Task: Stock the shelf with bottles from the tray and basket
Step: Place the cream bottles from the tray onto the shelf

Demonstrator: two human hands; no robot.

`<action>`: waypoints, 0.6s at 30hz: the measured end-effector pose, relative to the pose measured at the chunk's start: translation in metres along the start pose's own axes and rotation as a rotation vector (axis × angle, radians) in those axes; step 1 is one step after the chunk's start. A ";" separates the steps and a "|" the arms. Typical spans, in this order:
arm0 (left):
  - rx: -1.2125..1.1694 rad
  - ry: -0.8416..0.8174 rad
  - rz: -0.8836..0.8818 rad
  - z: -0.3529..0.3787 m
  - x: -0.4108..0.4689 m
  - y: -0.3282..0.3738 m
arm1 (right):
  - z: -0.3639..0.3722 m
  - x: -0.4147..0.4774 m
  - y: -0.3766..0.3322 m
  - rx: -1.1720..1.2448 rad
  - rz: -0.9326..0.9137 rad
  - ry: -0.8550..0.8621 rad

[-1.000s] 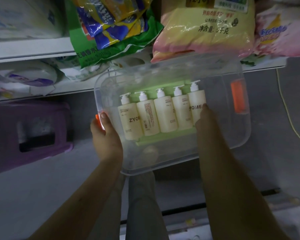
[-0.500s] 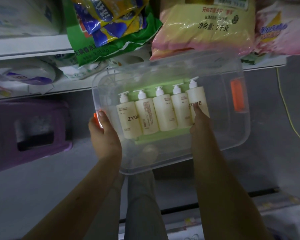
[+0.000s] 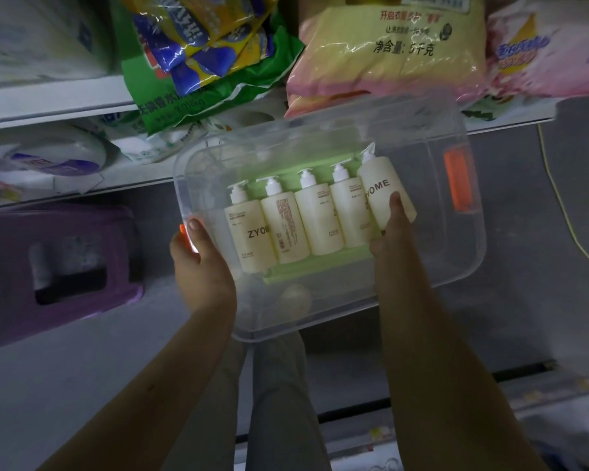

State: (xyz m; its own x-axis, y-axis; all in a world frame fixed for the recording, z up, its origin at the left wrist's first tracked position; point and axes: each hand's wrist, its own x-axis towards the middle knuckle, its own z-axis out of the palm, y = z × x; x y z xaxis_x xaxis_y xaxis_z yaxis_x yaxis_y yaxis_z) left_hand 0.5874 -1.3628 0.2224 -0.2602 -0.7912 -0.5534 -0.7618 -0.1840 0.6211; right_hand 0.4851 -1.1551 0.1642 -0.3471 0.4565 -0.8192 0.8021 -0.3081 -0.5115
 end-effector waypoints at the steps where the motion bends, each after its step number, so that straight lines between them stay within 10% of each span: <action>1: 0.002 0.003 0.001 0.000 0.001 0.000 | 0.000 0.003 0.001 0.053 0.005 -0.023; 18: -0.013 -0.294 -0.107 -0.047 -0.008 0.025 | -0.036 -0.191 -0.023 0.246 0.049 -0.284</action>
State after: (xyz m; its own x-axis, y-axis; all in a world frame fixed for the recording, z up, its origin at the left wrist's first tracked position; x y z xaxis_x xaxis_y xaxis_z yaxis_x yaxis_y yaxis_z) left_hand 0.5983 -1.3883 0.2680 -0.3409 -0.5649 -0.7515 -0.7867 -0.2662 0.5570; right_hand 0.5505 -1.2053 0.3422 -0.4602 0.1970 -0.8657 0.6924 -0.5307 -0.4888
